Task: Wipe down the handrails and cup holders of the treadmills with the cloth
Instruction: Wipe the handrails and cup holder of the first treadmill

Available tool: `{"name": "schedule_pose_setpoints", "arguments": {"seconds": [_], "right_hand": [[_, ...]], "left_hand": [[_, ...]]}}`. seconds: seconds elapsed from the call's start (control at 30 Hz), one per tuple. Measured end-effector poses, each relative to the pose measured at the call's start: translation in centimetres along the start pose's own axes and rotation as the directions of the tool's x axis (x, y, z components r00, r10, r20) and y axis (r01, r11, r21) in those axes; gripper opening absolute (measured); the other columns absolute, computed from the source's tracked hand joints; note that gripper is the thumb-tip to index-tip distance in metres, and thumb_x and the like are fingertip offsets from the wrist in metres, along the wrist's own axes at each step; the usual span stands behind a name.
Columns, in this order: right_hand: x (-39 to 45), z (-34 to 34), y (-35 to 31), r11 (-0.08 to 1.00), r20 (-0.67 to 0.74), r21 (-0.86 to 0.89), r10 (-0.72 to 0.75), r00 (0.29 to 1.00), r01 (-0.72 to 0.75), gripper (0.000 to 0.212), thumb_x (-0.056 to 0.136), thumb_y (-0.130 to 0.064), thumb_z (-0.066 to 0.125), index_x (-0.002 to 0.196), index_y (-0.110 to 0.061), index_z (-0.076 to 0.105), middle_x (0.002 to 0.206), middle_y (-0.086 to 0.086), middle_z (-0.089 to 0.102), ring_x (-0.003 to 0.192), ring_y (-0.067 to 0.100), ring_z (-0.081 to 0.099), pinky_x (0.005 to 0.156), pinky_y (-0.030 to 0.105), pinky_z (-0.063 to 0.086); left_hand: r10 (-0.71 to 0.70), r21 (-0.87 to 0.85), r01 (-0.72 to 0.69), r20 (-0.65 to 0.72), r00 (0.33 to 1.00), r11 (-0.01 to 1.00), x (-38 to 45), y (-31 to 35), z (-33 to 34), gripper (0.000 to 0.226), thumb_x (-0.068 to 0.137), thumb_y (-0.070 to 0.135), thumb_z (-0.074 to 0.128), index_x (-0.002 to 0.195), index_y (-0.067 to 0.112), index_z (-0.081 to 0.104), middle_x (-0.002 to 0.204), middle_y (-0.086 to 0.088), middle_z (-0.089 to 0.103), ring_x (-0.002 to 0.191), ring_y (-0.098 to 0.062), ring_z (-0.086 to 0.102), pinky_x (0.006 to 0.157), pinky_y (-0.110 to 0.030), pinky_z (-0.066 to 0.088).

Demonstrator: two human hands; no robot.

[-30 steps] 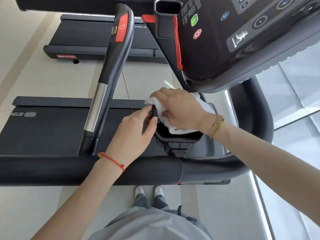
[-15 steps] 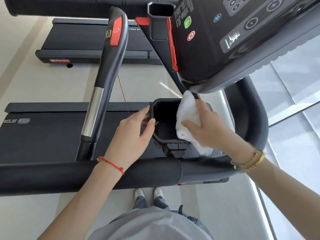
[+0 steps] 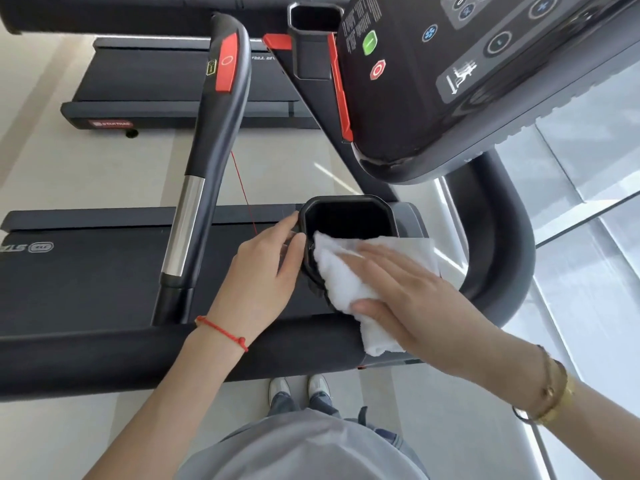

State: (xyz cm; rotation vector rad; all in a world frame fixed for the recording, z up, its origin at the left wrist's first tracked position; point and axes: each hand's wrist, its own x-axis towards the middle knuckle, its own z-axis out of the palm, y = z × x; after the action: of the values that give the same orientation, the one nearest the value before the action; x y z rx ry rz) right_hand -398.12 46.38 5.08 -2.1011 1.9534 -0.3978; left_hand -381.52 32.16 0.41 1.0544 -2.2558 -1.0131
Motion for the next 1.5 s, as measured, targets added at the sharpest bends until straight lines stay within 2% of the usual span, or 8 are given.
{"name": "schedule_pose_setpoints", "arguments": {"seconds": [0.1,0.2,0.43,0.57,0.77,0.87,1.03,1.5], "right_hand": [[3.0,-0.1,-0.1,0.996,0.131,-0.085,-0.022,0.991,0.034,0.041,0.1,-0.047,0.037,0.119,-0.015,0.054,0.088,-0.005,0.061,0.084,0.02,0.059,0.075,0.022,0.037],[4.5,0.0,0.4,0.993,0.191,-0.114,0.047,0.98,-0.025,0.055,0.092,-0.062,0.024,0.107,-0.019,0.054,0.063,-0.01,0.043,0.054,0.009,0.045,0.053,0.021,0.026],[1.1,-0.3,2.0,0.987,0.052,0.031,-0.16,0.986,0.159,0.048,0.097,-0.047,0.04,0.111,-0.007,0.062,0.087,0.0,0.066,0.078,0.012,0.051,0.07,0.005,0.035],[-0.8,-0.6,2.8,0.957,0.022,0.229,-0.185,0.982,0.175,0.051,0.098,-0.041,0.042,0.138,-0.009,0.05,0.131,-0.009,0.057,0.113,-0.002,0.051,0.093,-0.001,0.032],[-2.1,-0.8,1.3,0.949,0.109,0.218,-0.254,0.961,0.227,0.055,0.101,-0.046,0.033,0.145,-0.016,0.044,0.15,-0.008,0.042,0.137,0.003,0.039,0.108,0.011,0.032],[-1.8,0.3,-1.2,0.946,0.157,0.072,-0.324,0.933,0.316,0.055,0.102,-0.046,0.029,0.143,-0.015,0.046,0.151,-0.002,0.043,0.142,0.012,0.036,0.117,0.022,0.025],[0.0,2.9,-5.3,0.937,0.147,-0.219,-0.243,0.959,0.272,0.057,0.103,-0.048,0.029,0.145,-0.011,0.043,0.146,0.001,0.05,0.131,0.017,0.049,0.114,0.032,0.032],[8.7,10.1,-19.0,0.921,-0.008,-0.39,-0.029,1.0,0.023,0.069,0.103,-0.055,0.007,0.119,-0.013,0.058,0.109,0.0,0.064,0.088,0.019,0.062,0.079,0.033,0.048]], "left_hand": [[-0.008,-0.021,0.008,-0.016,1.0,1.0,0.0,0.0,0.0,0.034,0.103,0.028,0.039,0.131,0.027,0.058,0.069,0.014,0.057,0.068,0.001,0.055,0.063,-0.009,0.039],[-0.013,-0.028,0.013,-0.016,1.0,1.0,0.0,0.1,0.0,0.034,0.102,0.029,0.04,0.131,0.026,0.058,0.064,0.015,0.054,0.063,0.004,0.054,0.059,-0.009,0.038],[0.023,0.044,-0.024,0.008,1.0,0.999,-0.6,0.7,-0.4,0.033,0.1,0.031,0.044,0.131,0.034,0.054,0.09,0.016,0.066,0.082,-0.004,0.062,0.077,-0.029,0.052],[0.016,0.071,-0.016,0.007,1.0,0.997,-1.7,1.1,-0.6,0.041,0.098,0.035,0.043,0.138,0.037,0.05,0.098,0.019,0.066,0.086,0.003,0.061,0.077,-0.019,0.049],[0.076,0.165,-0.064,-0.062,0.995,0.984,-4.4,1.2,-1.6,0.039,0.098,0.028,0.047,0.137,0.023,0.055,0.109,0.009,0.067,0.096,-0.007,0.064,0.086,-0.04,0.055],[0.13,0.204,-0.103,-0.123,0.984,0.974,-5.7,0.8,-2.8,0.035,0.099,0.023,0.05,0.132,0.022,0.059,0.106,0.009,0.068,0.085,0.001,0.062,0.072,-0.029,0.054],[0.162,0.238,-0.121,-0.16,0.974,0.964,-7.8,-1.1,-5.6,0.03,0.098,0.021,0.053,0.126,0.02,0.064,0.102,0.012,0.069,0.089,-0.005,0.065,0.073,-0.013,0.046],[0.244,0.369,-0.169,-0.167,0.955,0.914,-13.0,-9.9,-16.1,0.024,0.095,0.012,0.058,0.117,0.012,0.068,0.105,0.004,0.07,0.097,-0.013,0.064,0.091,-0.031,0.045]]}}
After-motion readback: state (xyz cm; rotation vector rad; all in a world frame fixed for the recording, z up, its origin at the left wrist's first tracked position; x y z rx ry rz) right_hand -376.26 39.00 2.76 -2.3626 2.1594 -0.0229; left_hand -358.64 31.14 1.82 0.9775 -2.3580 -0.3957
